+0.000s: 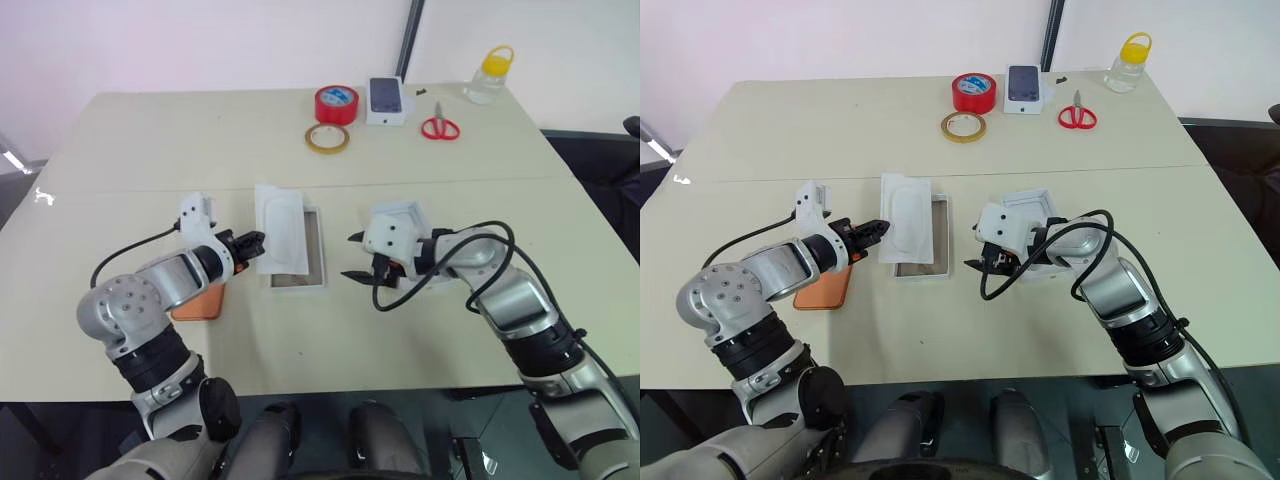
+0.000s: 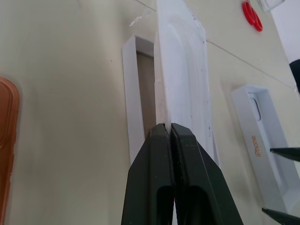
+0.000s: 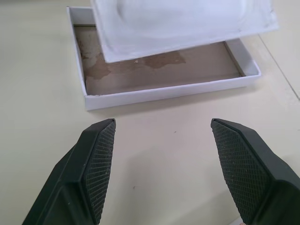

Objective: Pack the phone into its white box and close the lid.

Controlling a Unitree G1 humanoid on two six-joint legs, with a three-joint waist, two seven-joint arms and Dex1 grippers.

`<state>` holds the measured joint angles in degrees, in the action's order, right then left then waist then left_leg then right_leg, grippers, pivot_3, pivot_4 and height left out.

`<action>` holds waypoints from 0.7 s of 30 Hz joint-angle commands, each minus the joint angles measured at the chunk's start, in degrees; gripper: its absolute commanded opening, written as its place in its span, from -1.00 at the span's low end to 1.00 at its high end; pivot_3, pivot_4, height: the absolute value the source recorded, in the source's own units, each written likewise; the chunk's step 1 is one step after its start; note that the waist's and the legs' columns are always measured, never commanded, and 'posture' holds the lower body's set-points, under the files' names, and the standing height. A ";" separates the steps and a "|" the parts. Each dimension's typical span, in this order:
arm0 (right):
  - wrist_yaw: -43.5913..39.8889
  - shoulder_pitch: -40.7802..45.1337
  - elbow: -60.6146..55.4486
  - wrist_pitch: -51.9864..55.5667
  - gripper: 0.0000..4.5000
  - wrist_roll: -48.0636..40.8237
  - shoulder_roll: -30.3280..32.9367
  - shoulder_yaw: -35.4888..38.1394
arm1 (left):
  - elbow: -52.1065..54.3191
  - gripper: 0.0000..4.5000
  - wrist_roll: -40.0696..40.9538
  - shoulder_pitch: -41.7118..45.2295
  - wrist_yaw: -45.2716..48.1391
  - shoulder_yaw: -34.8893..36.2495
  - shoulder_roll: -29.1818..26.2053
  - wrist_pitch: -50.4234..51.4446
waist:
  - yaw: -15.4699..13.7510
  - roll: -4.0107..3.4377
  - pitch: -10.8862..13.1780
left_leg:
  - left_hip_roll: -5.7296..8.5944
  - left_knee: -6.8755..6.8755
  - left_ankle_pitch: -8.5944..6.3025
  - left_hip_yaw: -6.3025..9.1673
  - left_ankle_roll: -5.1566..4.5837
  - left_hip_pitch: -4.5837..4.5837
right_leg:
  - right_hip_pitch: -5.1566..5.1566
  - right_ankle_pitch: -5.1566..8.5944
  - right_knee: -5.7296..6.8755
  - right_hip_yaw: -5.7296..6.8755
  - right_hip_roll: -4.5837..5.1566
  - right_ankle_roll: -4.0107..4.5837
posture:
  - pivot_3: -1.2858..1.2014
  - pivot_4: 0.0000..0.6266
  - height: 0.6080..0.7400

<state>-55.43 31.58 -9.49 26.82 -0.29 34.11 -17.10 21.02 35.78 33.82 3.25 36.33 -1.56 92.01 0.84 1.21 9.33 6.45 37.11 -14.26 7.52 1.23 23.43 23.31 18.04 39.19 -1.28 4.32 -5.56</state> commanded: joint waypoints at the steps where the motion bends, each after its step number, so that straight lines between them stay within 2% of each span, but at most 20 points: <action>1: 0.84 1.13 -0.86 -0.37 0.50 -0.50 -0.04 1.46 | 0.83 -1.00 1.67 -0.32 -0.26 -0.93 -0.08 0.49 | -0.10 0.00 0.00 | 0.00 0.00 0.00 0.00 0.00 0.00 | 0.00 0.00 0.00 0.00 0.00 0.00 | 0.03 -0.52 1.00; 6: 1.51 0.72 -0.49 -0.93 0.50 -0.03 0.01 0.91 | 0.98 -1.00 2.12 -1.21 -0.66 -0.93 1.11 0.49 | -0.08 0.00 0.00 | 0.00 0.00 0.00 0.00 0.00 0.00 | -0.01 0.00 -0.01 0.00 0.01 0.00 | 0.03 -0.52 1.00; 9: 1.74 0.51 -0.60 -1.00 0.52 -0.01 -0.06 0.66 | 1.16 -0.58 2.33 -1.53 -1.10 -0.94 2.15 0.49 | -0.09 0.00 0.00 | 0.00 0.00 0.00 0.00 0.00 0.00 | -0.01 0.00 -0.01 0.01 0.01 0.00 | 0.03 -0.52 1.00; 16: 2.22 1.14 -0.17 -1.39 0.52 0.21 -0.35 0.39 | 1.61 0.99 2.67 -1.77 -1.26 -0.97 3.92 0.49 | -0.05 0.00 0.00 | 0.00 0.01 0.00 0.00 0.00 0.01 | -0.02 0.00 -0.01 0.01 0.01 0.00 | 0.03 -0.52 1.00; 21: 2.80 2.11 0.06 -0.95 0.52 -0.21 -1.18 0.73 | 2.52 0.99 4.18 -0.27 -0.35 0.14 2.77 0.49 | -0.05 0.00 0.00 | 0.00 0.00 0.00 0.00 0.00 0.00 | -0.01 0.00 -0.01 0.01 0.00 0.00 | 0.03 -0.52 1.00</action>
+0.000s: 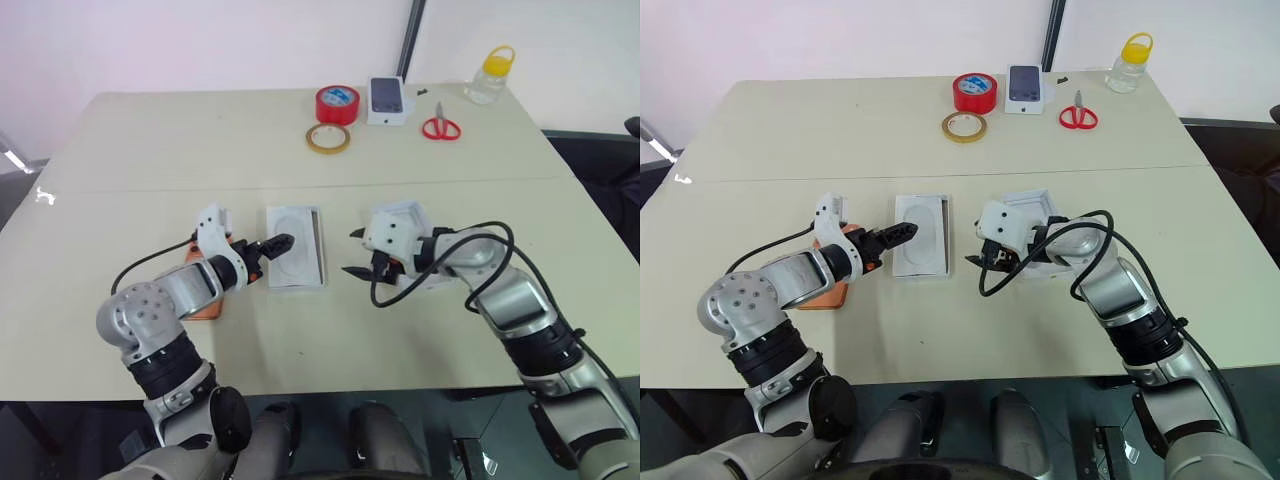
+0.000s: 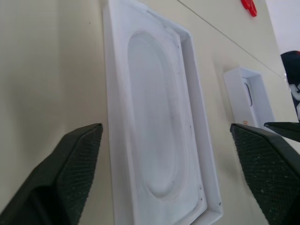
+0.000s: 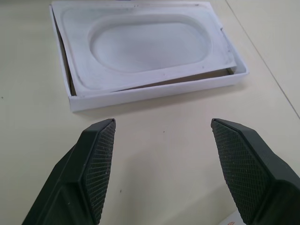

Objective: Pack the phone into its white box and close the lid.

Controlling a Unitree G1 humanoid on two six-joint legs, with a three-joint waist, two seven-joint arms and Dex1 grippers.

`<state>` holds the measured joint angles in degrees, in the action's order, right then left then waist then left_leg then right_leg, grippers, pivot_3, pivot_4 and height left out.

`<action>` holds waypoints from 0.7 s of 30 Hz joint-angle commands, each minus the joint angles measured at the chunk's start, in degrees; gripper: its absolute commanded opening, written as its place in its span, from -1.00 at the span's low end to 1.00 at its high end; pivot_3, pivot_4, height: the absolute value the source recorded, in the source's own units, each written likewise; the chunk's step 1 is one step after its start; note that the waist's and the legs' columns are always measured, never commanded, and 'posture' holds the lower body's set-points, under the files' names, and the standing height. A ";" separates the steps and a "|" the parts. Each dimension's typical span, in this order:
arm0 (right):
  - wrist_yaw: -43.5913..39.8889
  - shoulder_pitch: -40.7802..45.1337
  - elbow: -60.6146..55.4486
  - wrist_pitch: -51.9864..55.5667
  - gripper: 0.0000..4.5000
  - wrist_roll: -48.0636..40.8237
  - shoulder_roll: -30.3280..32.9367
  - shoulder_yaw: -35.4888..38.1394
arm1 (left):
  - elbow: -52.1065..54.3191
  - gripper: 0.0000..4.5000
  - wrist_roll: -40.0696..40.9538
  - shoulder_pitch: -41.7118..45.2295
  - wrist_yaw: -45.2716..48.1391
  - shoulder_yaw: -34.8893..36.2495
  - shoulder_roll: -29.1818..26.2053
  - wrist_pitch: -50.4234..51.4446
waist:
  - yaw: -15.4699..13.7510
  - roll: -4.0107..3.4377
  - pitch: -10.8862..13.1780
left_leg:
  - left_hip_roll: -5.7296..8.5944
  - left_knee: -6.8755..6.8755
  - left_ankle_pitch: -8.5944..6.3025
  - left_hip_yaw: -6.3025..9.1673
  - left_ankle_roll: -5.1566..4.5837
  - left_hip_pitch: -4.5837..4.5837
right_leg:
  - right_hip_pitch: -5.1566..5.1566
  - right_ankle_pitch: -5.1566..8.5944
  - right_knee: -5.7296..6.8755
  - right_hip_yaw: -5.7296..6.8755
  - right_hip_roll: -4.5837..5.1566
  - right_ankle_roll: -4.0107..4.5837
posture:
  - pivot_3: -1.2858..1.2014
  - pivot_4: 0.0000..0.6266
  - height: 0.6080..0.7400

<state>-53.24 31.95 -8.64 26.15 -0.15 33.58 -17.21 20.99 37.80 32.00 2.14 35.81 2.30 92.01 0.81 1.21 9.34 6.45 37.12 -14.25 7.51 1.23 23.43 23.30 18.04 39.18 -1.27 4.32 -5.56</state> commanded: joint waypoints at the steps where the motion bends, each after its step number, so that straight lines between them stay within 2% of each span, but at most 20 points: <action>1: 0.91 2.09 -0.63 -0.11 0.52 -0.47 -1.02 1.03 | 2.88 0.99 2.65 1.92 0.94 1.01 -1.35 0.49 | 0.00 0.00 0.00 | 0.00 0.00 0.00 0.00 0.00 0.00 | 0.00 0.00 0.00 0.00 0.00 0.00 | 0.03 -0.52 1.00; 4: 1.94 3.19 -0.10 0.60 0.52 -0.77 -2.19 1.58 | 3.58 0.99 3.96 2.68 1.10 2.28 -1.74 0.49 | -0.01 0.00 0.00 | 0.00 0.00 0.00 0.00 0.00 0.00 | 0.00 0.00 0.00 0.00 0.00 0.00 | 0.03 -0.52 1.00; 6: 3.45 5.31 1.28 3.07 0.28 -1.55 -4.24 2.42 | 4.46 1.00 4.63 3.29 1.62 3.23 -2.72 0.49 | 0.11 0.00 0.00 | 0.00 0.00 0.00 0.00 0.00 0.00 | 0.00 0.00 0.00 0.00 0.00 0.00 | 0.03 -0.52 1.00; 9: 5.12 8.00 2.79 7.26 -0.30 -2.59 -7.46 2.72 | 5.28 1.00 4.20 2.81 3.06 2.61 -6.35 -1.49 | 0.33 0.00 0.00 | -0.02 -0.01 0.01 0.00 0.02 0.00 | 0.03 0.00 0.02 0.00 -0.02 0.01 | 0.03 -0.52 1.00; 12: 7.55 10.63 5.54 10.50 -0.99 -1.99 -11.51 1.26 | 5.51 1.00 1.54 -2.01 7.36 -4.23 -16.16 -8.12 | 0.57 -0.02 -0.01 | -0.04 -0.05 0.03 0.00 0.05 -0.01 | 0.07 -0.01 0.05 -0.02 -0.06 0.02 | 0.03 -0.52 1.00; 18: 13.65 14.50 13.78 11.52 -0.99 2.76 -19.05 -4.03 | 6.89 1.00 -7.70 -17.74 25.26 -19.25 -37.89 -33.91 | 1.18 -0.07 0.00 | -0.03 -0.13 0.05 -0.01 0.09 -0.02 | 0.11 -0.01 0.04 -0.07 -0.04 0.06 | 0.03 -0.52 1.00; 21: 15.24 16.87 18.12 11.51 -0.99 4.36 -21.81 -5.97 | 5.68 1.00 -9.20 -23.40 31.87 -20.34 -42.60 -42.45 | 1.21 -0.10 0.01 | -0.03 -0.16 0.05 0.00 0.09 -0.01 | 0.11 -0.01 0.00 -0.07 -0.02 0.07 | 0.03 -0.52 1.00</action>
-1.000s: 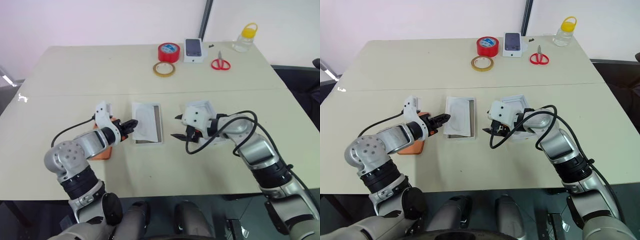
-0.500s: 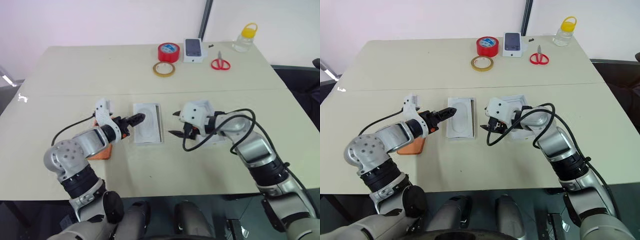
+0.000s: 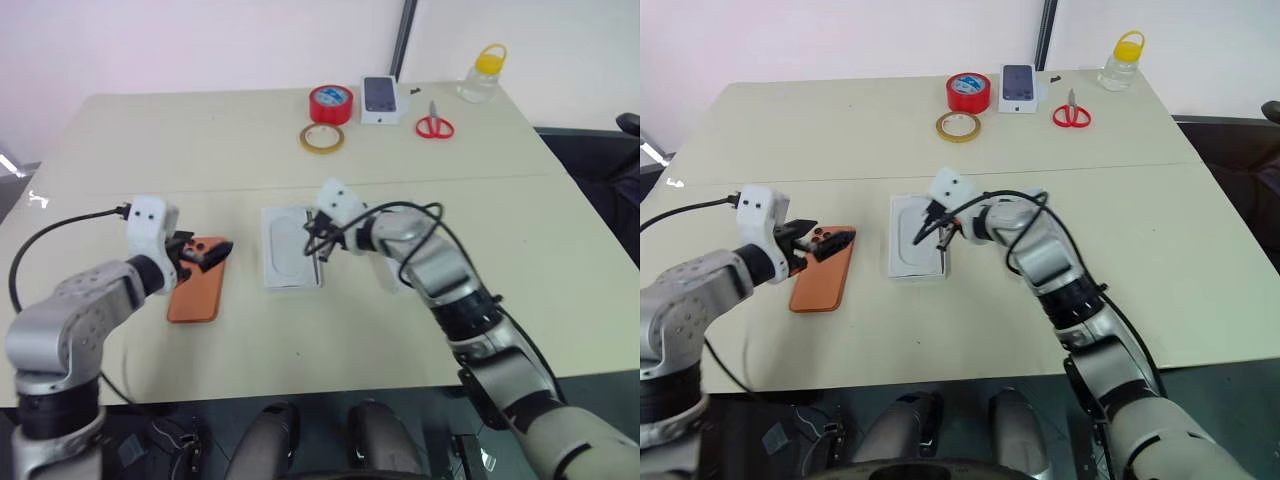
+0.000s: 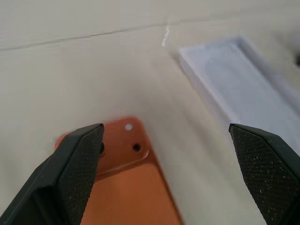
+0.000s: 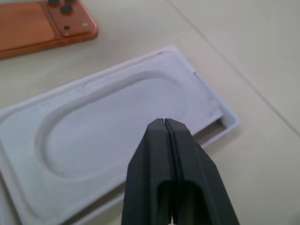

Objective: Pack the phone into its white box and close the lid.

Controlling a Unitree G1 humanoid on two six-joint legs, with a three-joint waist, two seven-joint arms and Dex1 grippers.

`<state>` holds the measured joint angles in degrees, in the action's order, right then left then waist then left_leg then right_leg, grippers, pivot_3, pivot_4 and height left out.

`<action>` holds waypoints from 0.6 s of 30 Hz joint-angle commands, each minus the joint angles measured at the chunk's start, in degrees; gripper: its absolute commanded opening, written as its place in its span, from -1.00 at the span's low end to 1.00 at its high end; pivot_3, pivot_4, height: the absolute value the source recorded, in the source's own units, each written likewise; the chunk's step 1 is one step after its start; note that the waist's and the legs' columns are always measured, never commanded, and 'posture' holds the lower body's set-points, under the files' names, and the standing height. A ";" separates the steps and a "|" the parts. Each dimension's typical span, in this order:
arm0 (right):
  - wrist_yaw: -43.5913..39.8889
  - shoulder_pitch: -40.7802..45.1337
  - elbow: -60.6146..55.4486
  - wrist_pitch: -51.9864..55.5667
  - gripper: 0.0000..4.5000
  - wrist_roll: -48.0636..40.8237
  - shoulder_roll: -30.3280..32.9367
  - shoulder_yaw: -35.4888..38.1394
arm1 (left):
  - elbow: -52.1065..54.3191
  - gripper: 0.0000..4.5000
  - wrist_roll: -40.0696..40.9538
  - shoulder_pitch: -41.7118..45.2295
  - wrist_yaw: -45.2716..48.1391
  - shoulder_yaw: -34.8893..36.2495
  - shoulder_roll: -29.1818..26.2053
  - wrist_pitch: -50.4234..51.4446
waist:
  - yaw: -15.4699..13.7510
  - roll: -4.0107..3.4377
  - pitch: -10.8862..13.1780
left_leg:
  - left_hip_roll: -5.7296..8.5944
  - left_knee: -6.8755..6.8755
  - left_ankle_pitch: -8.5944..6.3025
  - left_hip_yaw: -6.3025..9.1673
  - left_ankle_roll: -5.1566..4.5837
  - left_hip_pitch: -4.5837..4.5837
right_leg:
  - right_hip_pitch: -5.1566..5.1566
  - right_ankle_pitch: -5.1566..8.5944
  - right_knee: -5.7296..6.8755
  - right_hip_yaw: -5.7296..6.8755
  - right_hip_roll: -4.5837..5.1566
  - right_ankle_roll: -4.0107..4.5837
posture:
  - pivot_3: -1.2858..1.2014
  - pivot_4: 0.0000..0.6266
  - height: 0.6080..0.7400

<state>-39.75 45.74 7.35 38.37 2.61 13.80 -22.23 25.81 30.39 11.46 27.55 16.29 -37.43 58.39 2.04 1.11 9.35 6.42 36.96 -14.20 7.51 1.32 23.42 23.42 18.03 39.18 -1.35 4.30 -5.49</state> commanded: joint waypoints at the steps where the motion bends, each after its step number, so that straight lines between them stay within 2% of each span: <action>1: 2.06 3.99 3.72 -0.46 -0.99 1.50 -3.29 -1.02 | 0.29 1.00 -1.99 -4.62 8.34 -0.70 -4.02 -10.78 | -0.07 -0.01 0.00 | 0.00 -0.02 0.00 0.00 0.00 0.00 | 0.00 0.00 -0.01 0.01 0.00 0.00 | 0.03 -0.52 1.00; 5: 3.90 7.15 10.48 0.66 -0.99 1.94 -7.74 -1.46 | -0.42 1.00 -2.64 -10.53 13.21 -0.23 -6.90 -16.16 | 0.33 -0.03 0.02 | -0.01 -0.08 0.00 0.01 0.00 0.00 | 0.04 0.00 0.00 0.00 0.00 0.01 | 0.03 -0.52 1.00; 9: 6.29 8.90 14.50 2.19 -0.99 4.28 -10.19 -3.25 | -0.32 1.00 -2.64 -11.96 13.38 -0.34 -6.41 -18.03 | 0.30 -0.05 0.02 | -0.02 -0.09 0.00 0.02 0.00 0.00 | 0.05 0.00 0.00 0.02 -0.01 0.02 | 0.03 -0.52 1.00; 18: 7.01 6.53 10.88 4.24 -0.99 11.78 -7.17 -9.62 | 2.63 1.00 -1.98 -14.15 13.03 -1.26 -5.22 -18.61 | 0.45 -0.09 0.01 | -0.02 -0.09 0.00 0.02 -0.01 -0.02 | 0.07 0.00 0.04 0.01 -0.02 0.01 | 0.03 -0.52 1.00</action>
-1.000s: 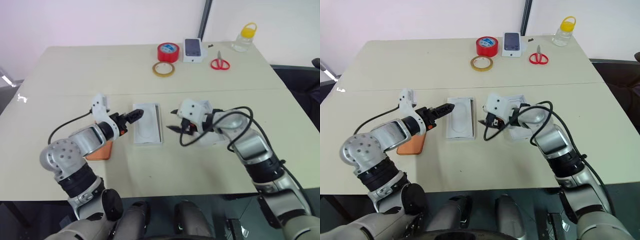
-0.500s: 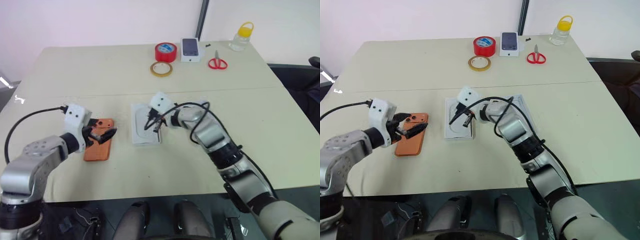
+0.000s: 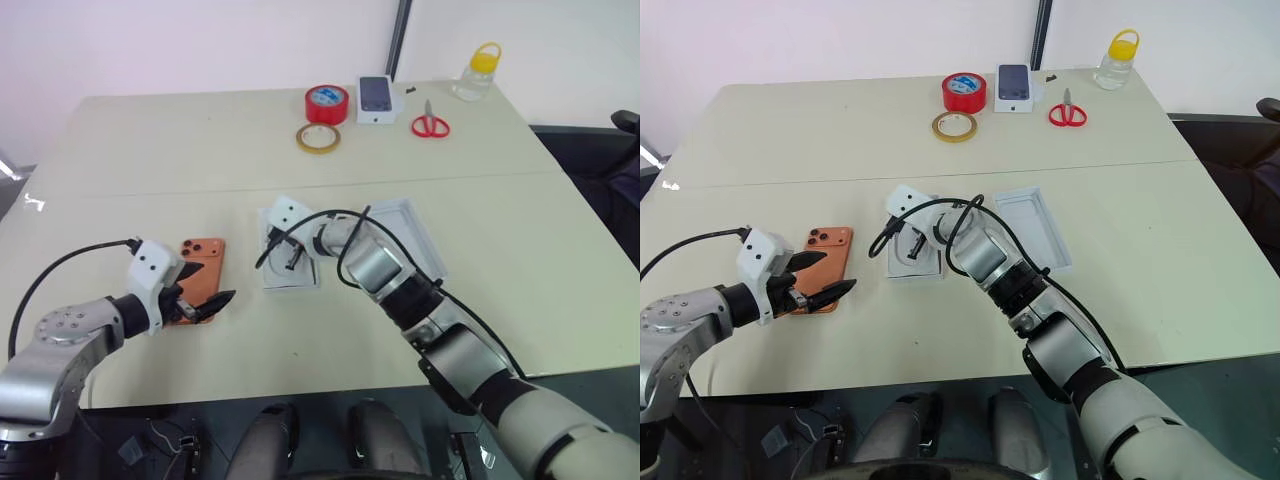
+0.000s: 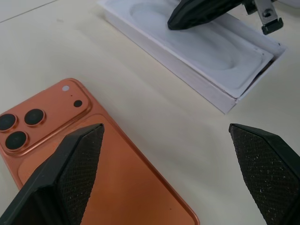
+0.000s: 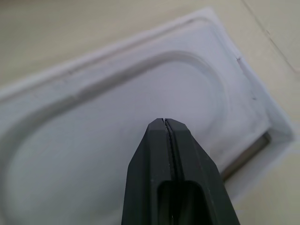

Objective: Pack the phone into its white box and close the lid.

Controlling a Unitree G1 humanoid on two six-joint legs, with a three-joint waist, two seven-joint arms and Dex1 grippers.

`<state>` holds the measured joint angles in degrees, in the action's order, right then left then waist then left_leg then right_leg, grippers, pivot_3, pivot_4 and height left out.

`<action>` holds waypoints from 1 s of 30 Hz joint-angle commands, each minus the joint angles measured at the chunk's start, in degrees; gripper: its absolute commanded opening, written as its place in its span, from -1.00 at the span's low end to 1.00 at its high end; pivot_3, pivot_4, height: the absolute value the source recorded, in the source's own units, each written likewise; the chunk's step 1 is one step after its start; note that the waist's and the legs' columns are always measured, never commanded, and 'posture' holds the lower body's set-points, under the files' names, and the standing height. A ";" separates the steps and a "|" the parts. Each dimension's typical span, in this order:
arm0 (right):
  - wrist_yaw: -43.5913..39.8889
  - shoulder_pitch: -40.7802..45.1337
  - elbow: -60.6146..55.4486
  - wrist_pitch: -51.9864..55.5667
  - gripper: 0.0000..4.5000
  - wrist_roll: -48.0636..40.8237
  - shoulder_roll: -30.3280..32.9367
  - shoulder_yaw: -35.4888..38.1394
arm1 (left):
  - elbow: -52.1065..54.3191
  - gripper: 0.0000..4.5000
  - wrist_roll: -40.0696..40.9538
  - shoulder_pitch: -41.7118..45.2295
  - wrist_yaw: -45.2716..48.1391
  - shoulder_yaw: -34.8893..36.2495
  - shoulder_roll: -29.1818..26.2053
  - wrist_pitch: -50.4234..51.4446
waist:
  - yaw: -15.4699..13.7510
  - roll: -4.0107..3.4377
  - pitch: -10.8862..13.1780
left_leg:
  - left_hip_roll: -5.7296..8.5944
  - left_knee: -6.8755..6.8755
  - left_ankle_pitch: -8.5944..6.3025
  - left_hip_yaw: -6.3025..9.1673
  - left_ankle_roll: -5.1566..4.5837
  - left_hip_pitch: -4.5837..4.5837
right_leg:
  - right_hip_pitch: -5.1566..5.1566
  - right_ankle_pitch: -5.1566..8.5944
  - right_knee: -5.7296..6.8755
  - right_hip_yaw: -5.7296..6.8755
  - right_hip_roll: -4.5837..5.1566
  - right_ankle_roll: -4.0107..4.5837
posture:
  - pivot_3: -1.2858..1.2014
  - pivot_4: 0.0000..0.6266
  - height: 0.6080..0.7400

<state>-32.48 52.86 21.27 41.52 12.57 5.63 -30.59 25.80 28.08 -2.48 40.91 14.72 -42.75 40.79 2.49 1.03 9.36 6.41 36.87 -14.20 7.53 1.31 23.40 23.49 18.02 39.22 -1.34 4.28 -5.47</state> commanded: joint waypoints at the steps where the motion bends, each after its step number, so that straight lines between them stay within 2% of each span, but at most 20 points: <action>1: -0.70 -0.99 -4.45 1.89 -0.99 2.38 1.68 -1.73 | 3.07 1.00 0.49 -0.28 -0.53 0.27 0.26 -0.85 | -0.01 0.00 0.00 | 0.00 0.00 0.00 0.00 0.00 0.00 | 0.00 0.00 0.00 0.00 0.00 0.00 | 0.03 -0.52 1.00; 9: -1.62 -2.41 -11.93 4.66 -0.99 5.33 4.12 -3.70 | 3.51 1.00 0.67 0.51 -1.70 -0.73 1.13 -0.15 | -0.04 0.00 0.00 | 0.00 0.00 0.00 0.00 -0.01 0.00 | 0.00 0.00 0.00 0.00 0.00 0.00 | 0.03 -0.52 1.00; 17: -0.67 -3.16 -14.82 -0.81 -0.99 0.59 0.55 2.33 | 0.93 1.00 3.12 3.19 -5.01 2.17 2.70 3.55 | -0.02 -0.01 0.00 | 0.00 -0.02 0.00 0.00 -0.01 0.00 | -0.01 0.00 0.00 -0.01 -0.01 0.00 | 0.03 -0.52 1.00; 24: -5.01 -3.54 -18.01 3.40 -0.99 -5.10 -3.44 2.89 | -8.72 1.00 8.99 12.07 -18.63 14.03 7.15 19.01 | 0.14 0.01 0.00 | -0.01 0.01 0.00 0.02 -0.01 0.00 | 0.00 0.00 0.03 0.00 -0.05 -0.01 | 0.03 -0.52 1.00; 30: -7.91 -1.40 -16.17 7.46 -0.99 -6.58 -6.84 -1.37 | -11.98 1.00 10.22 15.02 -22.59 16.20 6.03 29.97 | 0.11 0.01 -0.01 | -0.02 0.02 0.00 0.03 0.00 0.00 | 0.02 0.00 0.04 0.00 -0.06 -0.01 | 0.03 -0.52 1.00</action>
<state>-39.94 49.24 5.80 48.46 6.55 0.31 -31.23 13.10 37.06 11.52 18.60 28.91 -35.95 69.19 2.60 1.04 9.35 6.39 36.89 -14.20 7.57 1.31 23.41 23.51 18.02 39.27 -1.34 4.22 -5.48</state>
